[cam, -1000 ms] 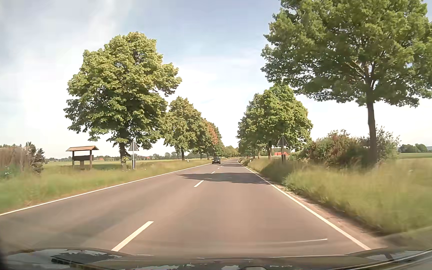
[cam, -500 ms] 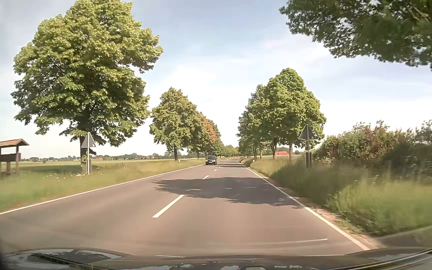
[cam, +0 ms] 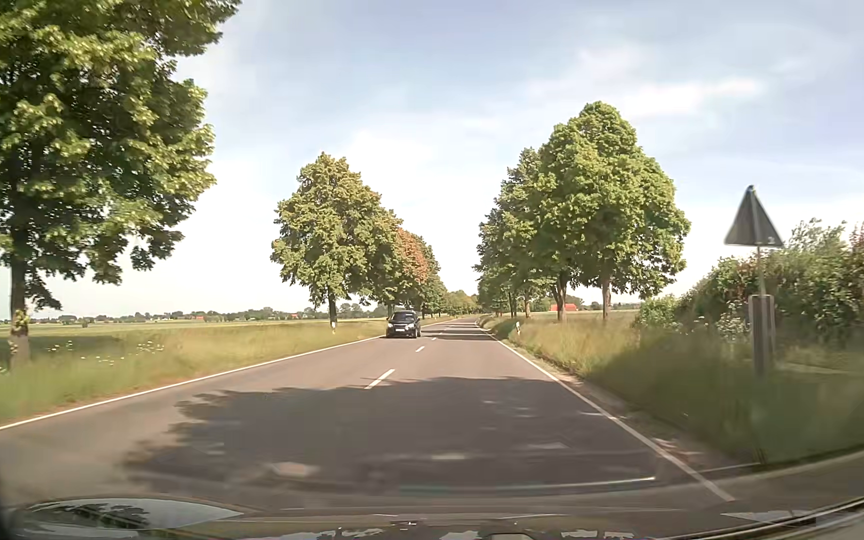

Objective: Follow the waypoints while adhering to traffic rules and regulations

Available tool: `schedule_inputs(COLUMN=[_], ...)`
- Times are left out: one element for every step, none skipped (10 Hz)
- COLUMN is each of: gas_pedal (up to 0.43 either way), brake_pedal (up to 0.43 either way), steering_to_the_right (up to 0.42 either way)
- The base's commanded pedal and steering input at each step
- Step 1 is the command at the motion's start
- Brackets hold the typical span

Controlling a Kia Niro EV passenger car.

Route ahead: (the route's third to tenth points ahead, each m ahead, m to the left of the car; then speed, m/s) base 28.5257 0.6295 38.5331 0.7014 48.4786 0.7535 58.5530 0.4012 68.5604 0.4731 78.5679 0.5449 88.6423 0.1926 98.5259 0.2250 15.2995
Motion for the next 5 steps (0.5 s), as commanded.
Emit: schedule_inputs(gas_pedal=[0.15, 0.15, 0.15, 0.15, 0.15], brake_pedal=[0.0, 0.0, 0.0, 0.0, 0.0], steering_to_the_right=[-0.001, -0.002, -0.002, -0.001, -0.001])
